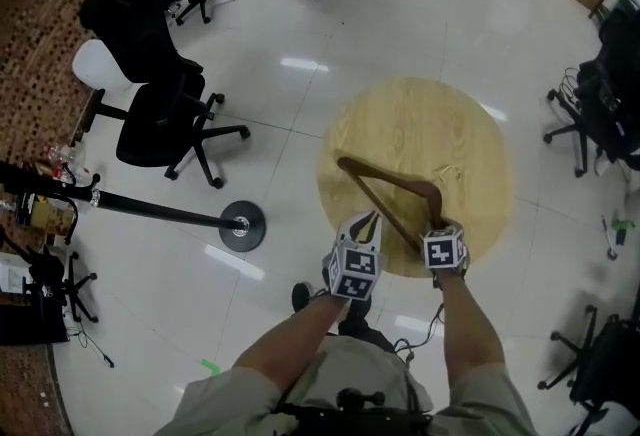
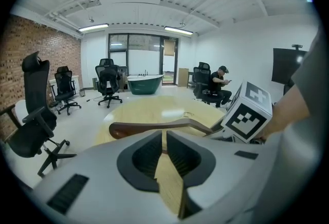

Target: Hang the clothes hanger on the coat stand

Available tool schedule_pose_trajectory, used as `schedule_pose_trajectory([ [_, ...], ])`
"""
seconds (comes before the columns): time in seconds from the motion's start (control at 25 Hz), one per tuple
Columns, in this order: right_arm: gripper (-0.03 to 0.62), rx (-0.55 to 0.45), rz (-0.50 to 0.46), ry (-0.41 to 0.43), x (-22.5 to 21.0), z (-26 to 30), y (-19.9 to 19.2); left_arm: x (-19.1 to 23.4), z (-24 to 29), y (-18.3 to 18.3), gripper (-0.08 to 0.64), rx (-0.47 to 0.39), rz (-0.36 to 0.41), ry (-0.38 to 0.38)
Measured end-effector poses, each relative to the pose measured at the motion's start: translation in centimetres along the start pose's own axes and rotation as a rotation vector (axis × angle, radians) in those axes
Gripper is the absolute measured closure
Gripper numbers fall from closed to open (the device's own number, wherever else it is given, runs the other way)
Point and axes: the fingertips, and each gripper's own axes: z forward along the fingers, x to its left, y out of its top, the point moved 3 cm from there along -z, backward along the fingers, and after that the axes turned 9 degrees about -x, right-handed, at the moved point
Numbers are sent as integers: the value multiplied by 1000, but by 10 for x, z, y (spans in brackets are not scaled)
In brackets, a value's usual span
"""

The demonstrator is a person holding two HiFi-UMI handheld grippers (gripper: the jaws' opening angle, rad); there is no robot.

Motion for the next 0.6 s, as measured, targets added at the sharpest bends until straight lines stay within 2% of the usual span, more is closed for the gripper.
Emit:
schedule_pose_trajectory([
  [0.12, 525, -37, -7, -11, 2, -20, 6, 3, -16, 10, 531, -9, -11, 19],
  [0.28, 525, -169, -74, -35, 17, -63, 36, 14, -50, 33, 531, -59, -24, 47],
  [0.52, 525, -313, -161, -25, 64, -140, 74, 18, -130, 61, 531, -143, -31, 79],
  [0.6, 525, -349, -219, 1, 104, -171, 96, 42, -181, 72, 531, -172, -43, 128],
])
